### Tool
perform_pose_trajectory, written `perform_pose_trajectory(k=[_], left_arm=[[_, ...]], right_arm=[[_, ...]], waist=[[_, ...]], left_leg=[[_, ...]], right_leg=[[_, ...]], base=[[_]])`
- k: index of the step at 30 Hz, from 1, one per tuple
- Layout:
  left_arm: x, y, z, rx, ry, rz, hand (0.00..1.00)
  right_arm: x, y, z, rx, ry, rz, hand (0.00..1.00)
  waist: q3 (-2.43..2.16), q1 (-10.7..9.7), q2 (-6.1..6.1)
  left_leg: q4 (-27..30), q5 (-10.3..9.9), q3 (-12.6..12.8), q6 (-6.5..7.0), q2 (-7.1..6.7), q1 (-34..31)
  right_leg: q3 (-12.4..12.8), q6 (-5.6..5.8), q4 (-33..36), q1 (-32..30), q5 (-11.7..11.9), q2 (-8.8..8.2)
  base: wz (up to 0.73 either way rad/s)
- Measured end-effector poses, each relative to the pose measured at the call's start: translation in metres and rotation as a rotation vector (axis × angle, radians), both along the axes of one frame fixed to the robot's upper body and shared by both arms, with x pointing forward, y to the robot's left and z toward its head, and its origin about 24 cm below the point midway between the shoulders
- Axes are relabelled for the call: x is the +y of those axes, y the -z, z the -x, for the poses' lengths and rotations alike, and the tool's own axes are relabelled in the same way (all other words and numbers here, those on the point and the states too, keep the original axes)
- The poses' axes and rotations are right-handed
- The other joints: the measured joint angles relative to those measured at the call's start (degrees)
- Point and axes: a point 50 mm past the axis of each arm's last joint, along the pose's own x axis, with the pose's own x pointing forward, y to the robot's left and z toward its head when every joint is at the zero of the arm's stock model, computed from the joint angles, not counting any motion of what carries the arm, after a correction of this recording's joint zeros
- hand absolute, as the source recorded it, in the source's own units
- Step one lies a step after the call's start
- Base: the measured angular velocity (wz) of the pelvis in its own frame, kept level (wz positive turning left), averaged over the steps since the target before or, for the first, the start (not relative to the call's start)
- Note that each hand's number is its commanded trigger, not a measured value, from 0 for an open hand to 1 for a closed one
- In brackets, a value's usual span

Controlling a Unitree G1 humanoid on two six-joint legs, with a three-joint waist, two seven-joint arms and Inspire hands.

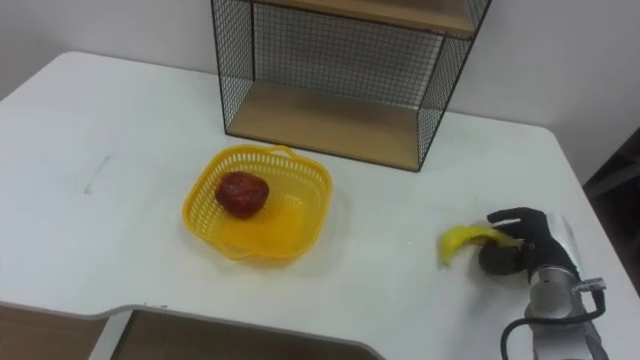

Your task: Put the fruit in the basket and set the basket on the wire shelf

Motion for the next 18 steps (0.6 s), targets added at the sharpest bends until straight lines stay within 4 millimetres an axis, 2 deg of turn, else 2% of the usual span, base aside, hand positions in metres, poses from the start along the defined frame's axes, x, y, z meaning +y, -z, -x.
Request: perform_pose_trajectory(k=[6,18], left_arm=[[0.0007,-0.0003,-0.0001,-0.002,0.0,-0.011,0.0],[0.001,-0.0014,-0.0092,-0.038,0.012,-0.014,0.0]], right_arm=[[-0.0064,-0.0011,0.0034,0.034,0.011,0.066,1.0],[-0.0029,-0.0022,0.0031,0.008,0.017,0.041,1.0]], waist=[[0.14,1.31,-0.49],[0.21,1.22,-0.89]], left_leg=[[-0.29,-0.01,0.01,-0.03,0.01,0.08],[0.06,-0.17,0.31,-0.03,0.07,-0.31]], right_leg=[[0.07,-0.03,0.06,0.06,-0.02,0.05],[0.79,-0.04,-0.76,-0.17,0.03,0.15]], base=[[0.0],[0.0]])
